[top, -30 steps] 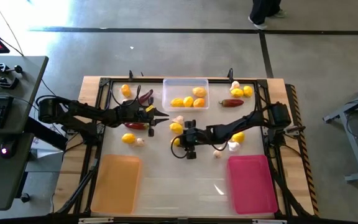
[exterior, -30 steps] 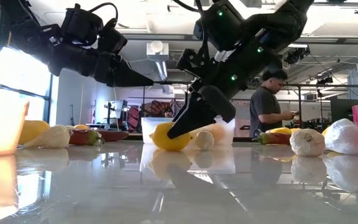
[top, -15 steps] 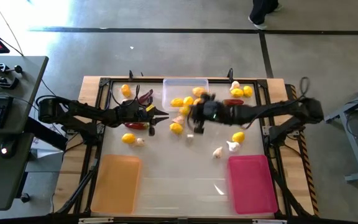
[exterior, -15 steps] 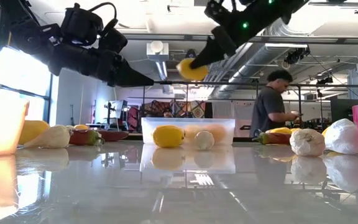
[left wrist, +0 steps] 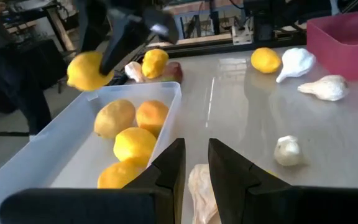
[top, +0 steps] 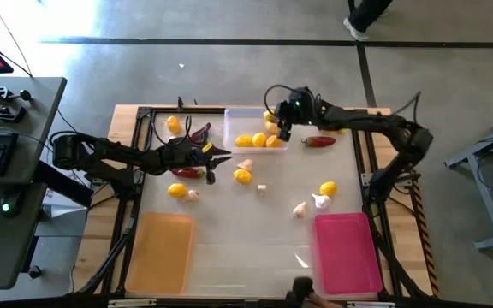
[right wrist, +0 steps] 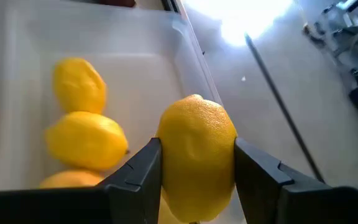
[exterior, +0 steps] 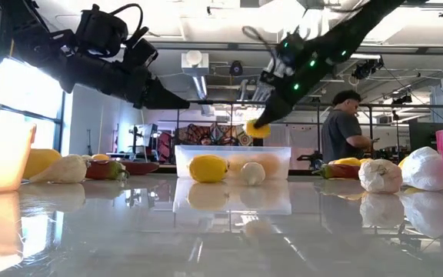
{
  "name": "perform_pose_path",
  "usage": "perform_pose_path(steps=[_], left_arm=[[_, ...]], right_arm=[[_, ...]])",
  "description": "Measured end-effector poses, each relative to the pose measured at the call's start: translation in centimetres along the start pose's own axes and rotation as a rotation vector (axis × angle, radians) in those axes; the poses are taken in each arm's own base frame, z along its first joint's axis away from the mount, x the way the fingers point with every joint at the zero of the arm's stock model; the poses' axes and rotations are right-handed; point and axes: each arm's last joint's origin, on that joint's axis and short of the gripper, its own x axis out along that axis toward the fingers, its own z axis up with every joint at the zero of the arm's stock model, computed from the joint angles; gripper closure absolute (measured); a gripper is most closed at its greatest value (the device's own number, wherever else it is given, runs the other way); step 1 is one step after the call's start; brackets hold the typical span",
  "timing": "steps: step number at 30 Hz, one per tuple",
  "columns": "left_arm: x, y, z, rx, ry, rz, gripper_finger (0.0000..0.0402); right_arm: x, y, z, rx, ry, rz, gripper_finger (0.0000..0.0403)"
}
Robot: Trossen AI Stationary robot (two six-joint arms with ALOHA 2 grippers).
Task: Sort produce into baskets
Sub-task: Put the bottom center lemon into the transparent bin
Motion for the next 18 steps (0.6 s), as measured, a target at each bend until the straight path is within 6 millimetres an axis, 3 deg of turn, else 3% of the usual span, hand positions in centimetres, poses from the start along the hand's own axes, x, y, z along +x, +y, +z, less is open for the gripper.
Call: perform_pose_path(steps=[9, 18], left_arm=[[0.0, 0.4, -0.2, 0.014, 0.029, 0.053, 0.0346], [0.0, 1.1, -0.5, -0.007, 0.047, 0.078, 0.0346]], right_arm=[[4.4, -2.5, -1.9, -0.016, 0.136, 0.037, 0.0256], [4.7, -3.1, -2.7, -0.048, 0.179, 0.024, 0.0253]])
